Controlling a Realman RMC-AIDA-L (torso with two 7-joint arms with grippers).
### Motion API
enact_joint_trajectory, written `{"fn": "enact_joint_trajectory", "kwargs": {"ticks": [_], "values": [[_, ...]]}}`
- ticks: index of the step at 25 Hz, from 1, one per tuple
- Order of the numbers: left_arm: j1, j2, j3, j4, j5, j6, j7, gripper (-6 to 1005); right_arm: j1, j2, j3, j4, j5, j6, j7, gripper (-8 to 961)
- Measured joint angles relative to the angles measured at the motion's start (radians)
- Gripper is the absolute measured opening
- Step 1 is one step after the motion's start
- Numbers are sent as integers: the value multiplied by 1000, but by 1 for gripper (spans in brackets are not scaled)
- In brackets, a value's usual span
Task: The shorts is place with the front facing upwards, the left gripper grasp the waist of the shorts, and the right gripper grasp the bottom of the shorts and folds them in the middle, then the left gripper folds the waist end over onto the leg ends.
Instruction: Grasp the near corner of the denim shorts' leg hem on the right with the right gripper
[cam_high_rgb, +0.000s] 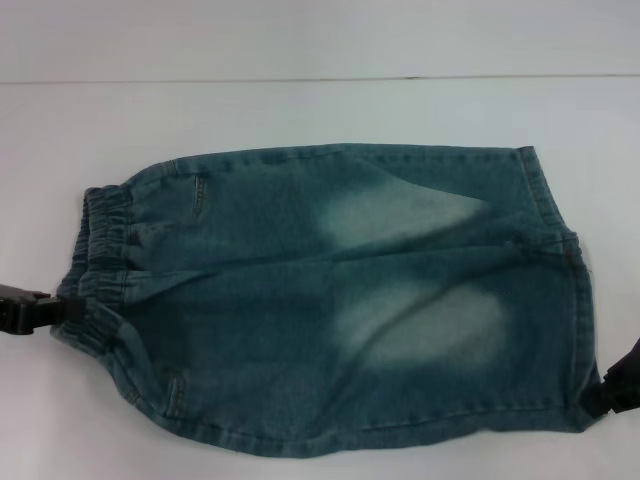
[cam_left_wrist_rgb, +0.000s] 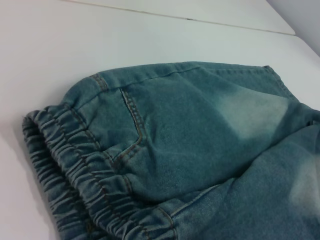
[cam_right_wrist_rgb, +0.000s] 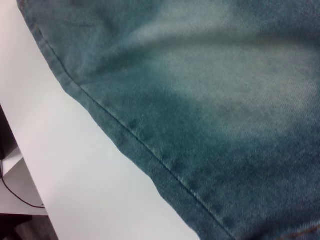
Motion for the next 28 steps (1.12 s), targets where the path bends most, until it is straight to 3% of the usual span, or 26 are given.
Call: {"fn": "enact_joint_trajectory", "kwargs": {"ticks": [5, 11, 15, 21, 28], "values": [[0, 0, 0, 0, 0, 0, 0, 21, 0, 0, 0, 1, 0, 8, 0, 130], [0, 0, 0, 0, 0, 0, 0, 21, -2, -5, 4, -7, 3, 2, 1, 16], [0, 0, 0, 0, 0, 0, 0, 21, 2, -25, 38, -27, 9, -43, 11, 64], [-1, 0, 0, -2, 0, -1, 0, 21, -5, -32, 63, -104, 6, -120, 23, 137], [-4, 0, 0, -3, 0, -3, 0, 20, 2, -32, 33, -109, -73, -130, 45, 349]]}}
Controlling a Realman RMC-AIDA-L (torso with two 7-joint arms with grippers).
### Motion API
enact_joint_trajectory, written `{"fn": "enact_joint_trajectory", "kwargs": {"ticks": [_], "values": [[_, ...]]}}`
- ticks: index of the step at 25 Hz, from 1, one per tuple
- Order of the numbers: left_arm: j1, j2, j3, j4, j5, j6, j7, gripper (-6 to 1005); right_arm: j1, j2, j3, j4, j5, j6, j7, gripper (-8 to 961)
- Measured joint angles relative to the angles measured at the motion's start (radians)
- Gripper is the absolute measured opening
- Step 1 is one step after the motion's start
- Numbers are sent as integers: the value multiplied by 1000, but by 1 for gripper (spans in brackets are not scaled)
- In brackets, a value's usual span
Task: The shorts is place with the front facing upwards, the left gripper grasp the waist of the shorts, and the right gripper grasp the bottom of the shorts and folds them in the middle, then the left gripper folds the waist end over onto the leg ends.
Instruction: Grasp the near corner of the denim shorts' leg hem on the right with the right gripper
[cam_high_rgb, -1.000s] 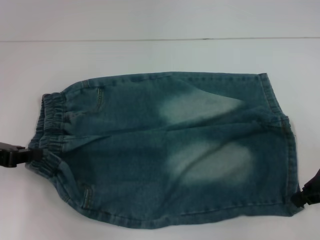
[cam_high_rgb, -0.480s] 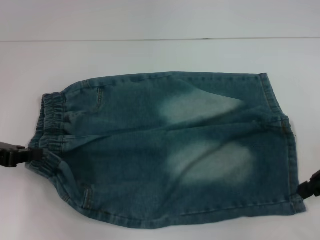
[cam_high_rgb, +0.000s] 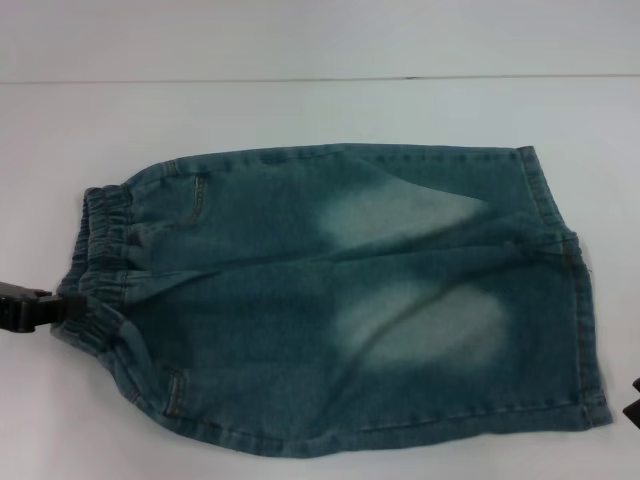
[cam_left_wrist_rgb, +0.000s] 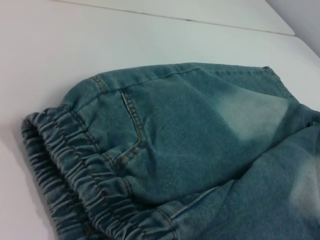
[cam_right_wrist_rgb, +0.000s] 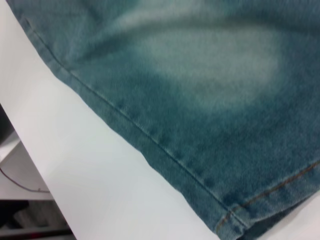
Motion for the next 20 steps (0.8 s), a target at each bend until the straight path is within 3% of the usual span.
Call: {"fn": "enact_joint_trajectory", "kwargs": {"ticks": [7, 20], "values": [[-3, -6, 4, -1, 0, -7, 1, 21, 4, 19, -28, 12, -8, 30, 2, 577], [-2, -7, 0, -27, 0, -14, 12, 20, 19, 43, -63, 65, -6, 102, 25, 567]]}}
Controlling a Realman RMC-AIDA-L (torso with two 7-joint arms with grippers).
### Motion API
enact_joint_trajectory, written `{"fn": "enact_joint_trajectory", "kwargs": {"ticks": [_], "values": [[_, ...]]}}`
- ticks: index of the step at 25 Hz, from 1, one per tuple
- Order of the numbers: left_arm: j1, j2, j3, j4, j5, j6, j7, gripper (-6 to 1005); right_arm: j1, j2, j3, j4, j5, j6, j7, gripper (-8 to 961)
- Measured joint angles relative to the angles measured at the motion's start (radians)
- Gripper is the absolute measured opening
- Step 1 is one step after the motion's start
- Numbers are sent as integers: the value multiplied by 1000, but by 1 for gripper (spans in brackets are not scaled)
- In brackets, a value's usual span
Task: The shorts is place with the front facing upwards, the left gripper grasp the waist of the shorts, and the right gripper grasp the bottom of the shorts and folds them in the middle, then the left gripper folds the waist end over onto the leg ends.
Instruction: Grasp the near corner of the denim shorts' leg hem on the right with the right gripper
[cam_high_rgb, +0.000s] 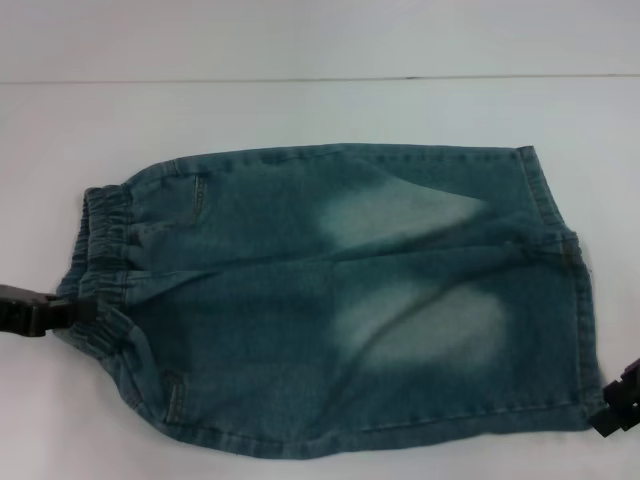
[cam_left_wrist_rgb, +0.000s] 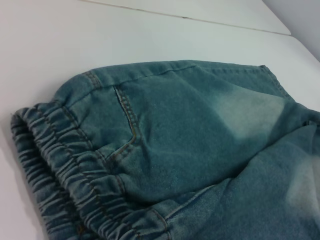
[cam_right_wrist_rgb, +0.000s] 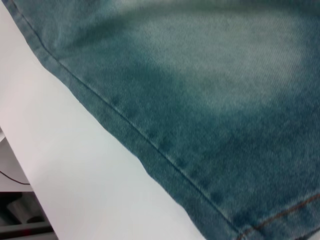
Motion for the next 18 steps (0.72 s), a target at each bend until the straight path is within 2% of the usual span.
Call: {"fn": "enact_joint_trajectory", "kwargs": {"ticks": [3, 11, 18], "values": [[0, 0, 0, 0, 0, 0, 1, 20, 7, 4, 1, 5, 4, 13, 0, 565], [2, -3, 0, 0, 0, 0, 2, 21, 15, 31, -9, 11, 0, 64, 0, 489], [4, -3, 0, 0, -1, 0, 2, 20, 17, 31, -9, 9, 2, 64, 0, 231]]}}
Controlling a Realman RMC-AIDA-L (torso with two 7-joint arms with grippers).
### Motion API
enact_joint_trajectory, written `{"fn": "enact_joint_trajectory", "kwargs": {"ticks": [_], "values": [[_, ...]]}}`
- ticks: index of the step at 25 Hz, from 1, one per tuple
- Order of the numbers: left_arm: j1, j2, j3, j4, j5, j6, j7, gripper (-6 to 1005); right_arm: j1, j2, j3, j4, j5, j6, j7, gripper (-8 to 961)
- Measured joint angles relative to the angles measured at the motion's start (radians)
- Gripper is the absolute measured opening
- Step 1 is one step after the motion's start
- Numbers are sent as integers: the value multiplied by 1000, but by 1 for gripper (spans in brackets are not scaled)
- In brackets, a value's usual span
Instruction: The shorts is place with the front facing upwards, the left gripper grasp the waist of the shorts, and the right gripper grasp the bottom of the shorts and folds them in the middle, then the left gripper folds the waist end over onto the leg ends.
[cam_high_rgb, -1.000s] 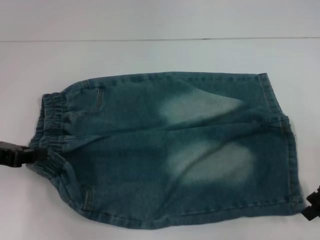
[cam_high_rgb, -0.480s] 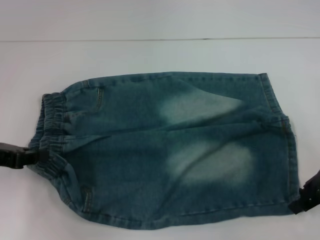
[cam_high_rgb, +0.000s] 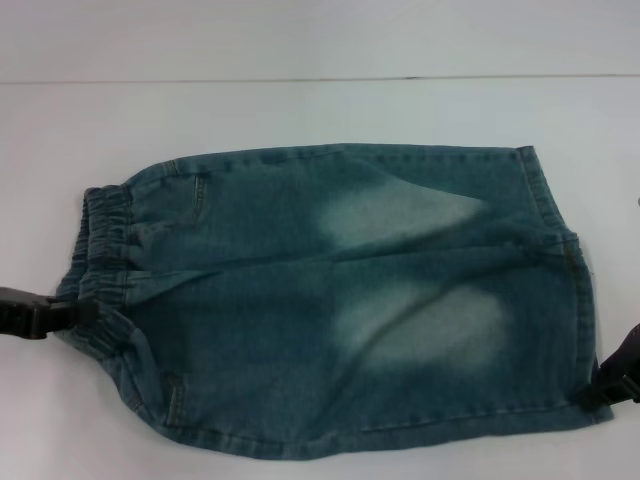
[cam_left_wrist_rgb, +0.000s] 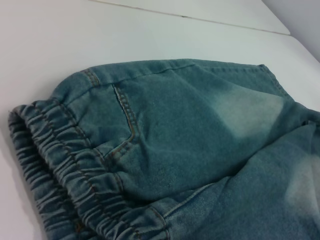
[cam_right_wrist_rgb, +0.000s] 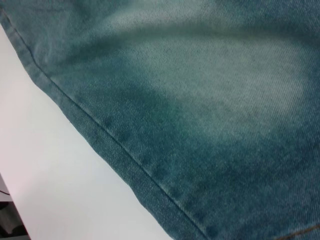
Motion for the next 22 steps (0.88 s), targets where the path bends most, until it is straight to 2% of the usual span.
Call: {"fn": "enact_joint_trajectory", "kwargs": {"ticks": [4, 8, 11, 15, 17, 20, 22], "values": [[0, 0, 0, 0, -1, 0, 0, 21, 0, -2, -1, 3, -2, -2, 0, 67], [-1, 1, 0, 0, -1, 4, -4, 21, -6, -7, 6, 2, 3, -4, -11, 49], [-3, 8, 0, 0, -1, 3, -36, 20, -16, -28, 49, -4, 44, -25, -44, 45], [-9, 21, -19, 0, -1, -11, -68, 20, -37, -82, 163, 7, 190, -52, -93, 44], [-17, 23, -37, -5, -3, -32, -85, 20, -55, -98, 204, 21, 287, -38, -103, 44], [-27, 23, -51, -30, -10, -88, -105, 20, -82, -100, 249, 33, 419, 21, -107, 44], [-32, 21, -61, -57, -18, -143, -114, 20, -99, -93, 275, 70, 540, 132, -119, 45]]}}
